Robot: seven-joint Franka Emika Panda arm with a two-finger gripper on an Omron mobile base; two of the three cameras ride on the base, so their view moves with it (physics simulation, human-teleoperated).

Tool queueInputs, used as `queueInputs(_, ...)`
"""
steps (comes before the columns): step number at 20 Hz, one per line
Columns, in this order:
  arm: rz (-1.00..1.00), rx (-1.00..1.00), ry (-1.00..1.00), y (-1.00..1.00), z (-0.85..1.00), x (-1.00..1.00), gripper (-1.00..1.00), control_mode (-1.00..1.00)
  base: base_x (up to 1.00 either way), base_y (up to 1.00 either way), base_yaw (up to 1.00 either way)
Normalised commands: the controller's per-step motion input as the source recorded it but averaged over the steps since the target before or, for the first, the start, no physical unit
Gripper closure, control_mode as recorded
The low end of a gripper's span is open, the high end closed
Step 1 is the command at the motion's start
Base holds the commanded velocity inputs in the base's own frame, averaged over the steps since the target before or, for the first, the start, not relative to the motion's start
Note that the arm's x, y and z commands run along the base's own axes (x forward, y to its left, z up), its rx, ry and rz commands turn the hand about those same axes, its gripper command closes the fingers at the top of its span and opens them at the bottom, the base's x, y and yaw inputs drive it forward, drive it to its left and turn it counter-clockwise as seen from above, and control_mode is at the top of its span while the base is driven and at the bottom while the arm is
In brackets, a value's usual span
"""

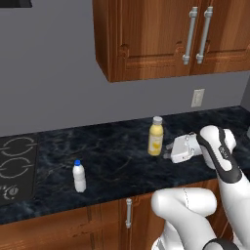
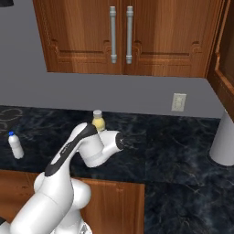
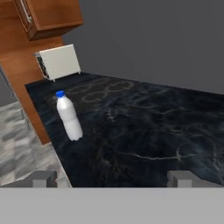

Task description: Place the drinks on the dining counter in a tight cluster.

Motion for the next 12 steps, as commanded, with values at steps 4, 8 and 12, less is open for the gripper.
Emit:
queueInputs(4,0.0,0.03,-0.05,-0.09,0.09,-0.02,-1.0,-1.0,-0.04,-0.06,0.0)
queueInputs(8,0.0,0.01,-0.16,-0.16,0.24,-0.01,-1.0,-1.0,0.0,0.0,0.0)
queueInputs(12,-0.01,0.0,-0.15,-0.23,0.28,0.03,-1.0,-1.0,0.0,0.0,0.0)
